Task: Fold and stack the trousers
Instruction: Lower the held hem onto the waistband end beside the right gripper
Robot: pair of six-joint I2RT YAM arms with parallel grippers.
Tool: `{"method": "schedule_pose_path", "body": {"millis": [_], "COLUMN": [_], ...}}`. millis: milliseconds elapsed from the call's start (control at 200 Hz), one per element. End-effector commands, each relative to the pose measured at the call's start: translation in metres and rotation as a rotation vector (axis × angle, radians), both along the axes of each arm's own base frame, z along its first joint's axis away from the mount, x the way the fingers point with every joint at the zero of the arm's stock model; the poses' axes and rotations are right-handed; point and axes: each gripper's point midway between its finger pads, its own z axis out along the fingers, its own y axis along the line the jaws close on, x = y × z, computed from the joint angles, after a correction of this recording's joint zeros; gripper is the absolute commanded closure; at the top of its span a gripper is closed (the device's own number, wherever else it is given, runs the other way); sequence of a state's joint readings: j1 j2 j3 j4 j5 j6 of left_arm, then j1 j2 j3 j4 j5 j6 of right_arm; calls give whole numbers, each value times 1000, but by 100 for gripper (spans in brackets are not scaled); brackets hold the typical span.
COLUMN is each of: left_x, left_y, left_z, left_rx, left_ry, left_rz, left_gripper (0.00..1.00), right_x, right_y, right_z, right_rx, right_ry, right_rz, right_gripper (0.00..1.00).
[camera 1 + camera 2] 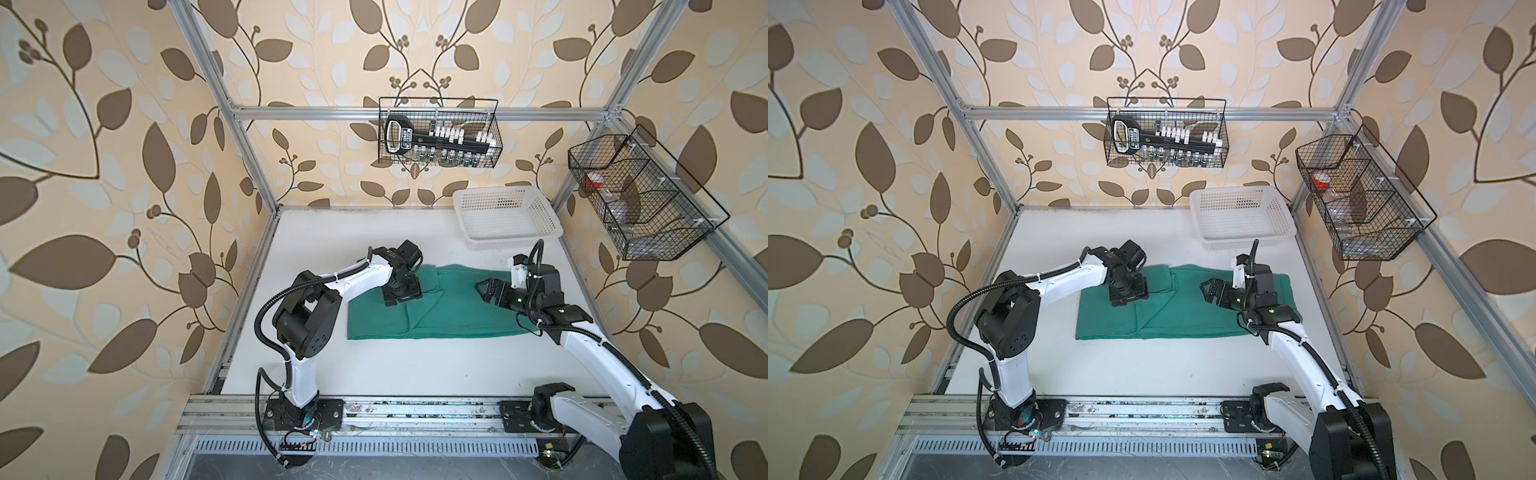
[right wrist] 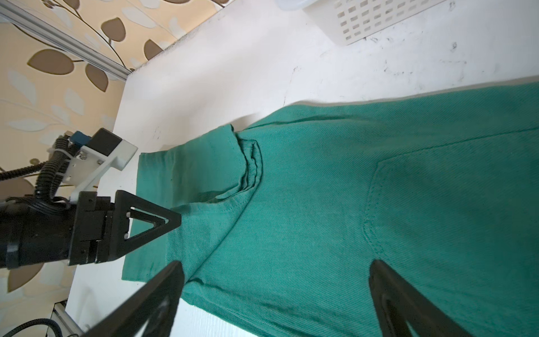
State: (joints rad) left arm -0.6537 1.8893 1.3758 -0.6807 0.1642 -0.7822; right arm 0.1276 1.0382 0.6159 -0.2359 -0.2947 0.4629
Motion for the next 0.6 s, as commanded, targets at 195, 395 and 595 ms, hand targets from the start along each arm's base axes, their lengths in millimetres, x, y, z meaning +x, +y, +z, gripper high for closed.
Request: {"method": "schedule_pose_path", "body": {"millis": [195,395,595], "left_x": [0,-19,-48], "left_y": [-46,-74,-112], "left_z": [28,26,47], "left_rx": [-266,-329,-380], "left_ry": [-74,-40,-76], "left_rz": [-90,-170,-316], "left_gripper": [31,33,33], "right_x": [0,0,1], "right_y": [4,5,0], "right_z": [-1,0,3], "right_rx": [-24,-25,-34], "right_ry": [-3,-4,-15], "right_rz": [20,27,18], "right_gripper": [1,1,1]}}
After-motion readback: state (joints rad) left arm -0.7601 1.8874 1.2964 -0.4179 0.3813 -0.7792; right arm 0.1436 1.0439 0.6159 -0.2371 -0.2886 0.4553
